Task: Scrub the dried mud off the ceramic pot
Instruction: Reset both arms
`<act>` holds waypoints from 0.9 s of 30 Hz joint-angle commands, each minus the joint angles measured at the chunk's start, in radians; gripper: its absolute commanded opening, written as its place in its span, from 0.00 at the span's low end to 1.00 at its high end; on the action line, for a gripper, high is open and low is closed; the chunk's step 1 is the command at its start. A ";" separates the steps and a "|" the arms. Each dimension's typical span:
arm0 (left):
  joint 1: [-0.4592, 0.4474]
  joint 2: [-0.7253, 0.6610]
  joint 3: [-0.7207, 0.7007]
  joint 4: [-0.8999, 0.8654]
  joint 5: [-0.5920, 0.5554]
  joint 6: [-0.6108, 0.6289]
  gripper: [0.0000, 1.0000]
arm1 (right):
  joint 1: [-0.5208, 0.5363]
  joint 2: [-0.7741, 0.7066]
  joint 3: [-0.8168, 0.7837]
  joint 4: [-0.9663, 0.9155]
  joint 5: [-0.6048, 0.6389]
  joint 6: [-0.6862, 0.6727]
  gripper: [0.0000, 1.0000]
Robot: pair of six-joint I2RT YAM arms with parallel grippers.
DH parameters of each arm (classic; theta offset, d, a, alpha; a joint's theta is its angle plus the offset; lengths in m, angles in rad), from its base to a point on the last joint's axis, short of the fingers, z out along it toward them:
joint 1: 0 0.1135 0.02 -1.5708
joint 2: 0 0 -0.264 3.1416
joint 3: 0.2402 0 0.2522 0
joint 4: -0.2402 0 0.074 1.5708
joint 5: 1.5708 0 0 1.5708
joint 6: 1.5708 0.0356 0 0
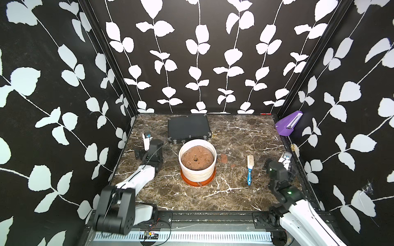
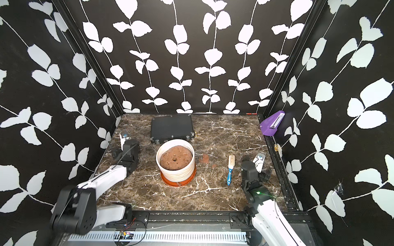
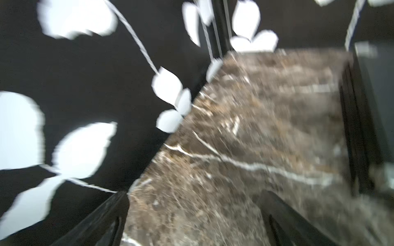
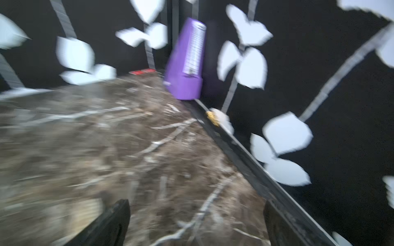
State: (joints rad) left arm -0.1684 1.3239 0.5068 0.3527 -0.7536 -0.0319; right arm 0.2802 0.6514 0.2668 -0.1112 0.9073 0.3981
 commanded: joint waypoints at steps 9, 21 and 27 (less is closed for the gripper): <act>0.015 0.206 -0.044 0.439 0.276 0.138 0.99 | -0.190 0.697 0.137 0.707 -0.126 -0.222 0.99; 0.073 0.230 -0.123 0.584 0.470 0.115 0.99 | -0.228 0.889 0.092 1.066 -0.581 -0.340 0.99; 0.075 0.247 -0.132 0.629 0.471 0.123 0.99 | -0.226 0.876 0.098 1.027 -0.574 -0.340 0.99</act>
State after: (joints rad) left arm -0.0982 1.5745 0.3836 0.9268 -0.2981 0.0868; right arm 0.0570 1.5375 0.3553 0.8837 0.3466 0.0708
